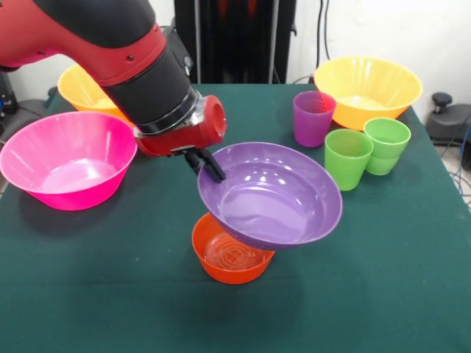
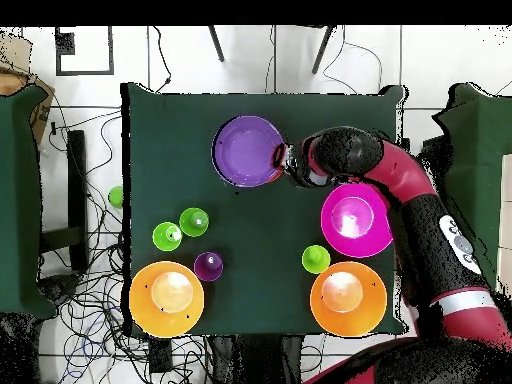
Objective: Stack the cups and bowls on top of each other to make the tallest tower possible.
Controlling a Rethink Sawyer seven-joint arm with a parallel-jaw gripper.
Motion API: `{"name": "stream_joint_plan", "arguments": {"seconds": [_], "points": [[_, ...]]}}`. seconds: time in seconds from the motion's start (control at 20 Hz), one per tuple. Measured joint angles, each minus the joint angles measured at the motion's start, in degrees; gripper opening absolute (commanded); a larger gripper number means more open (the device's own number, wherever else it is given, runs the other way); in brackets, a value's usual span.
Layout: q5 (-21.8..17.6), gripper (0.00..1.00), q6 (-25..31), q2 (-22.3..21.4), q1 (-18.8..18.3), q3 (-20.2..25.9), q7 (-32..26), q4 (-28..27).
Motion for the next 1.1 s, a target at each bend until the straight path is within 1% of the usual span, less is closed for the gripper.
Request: {"name": "stream_joint_plan", "arguments": {"seconds": [0.25, 0.45, 1.1], "points": [[-1.3, 0.00, 2.2, 0.3, -0.8, 0.6, 0.0, -1.0], [-1.5, 0.00, 3.4, 1.2, -1.5, 1.3, 0.0, -1.6], [-1.9, 0.00, 3.4, 5.0, -4.5, 4.3, 0.0, -1.5]]}}
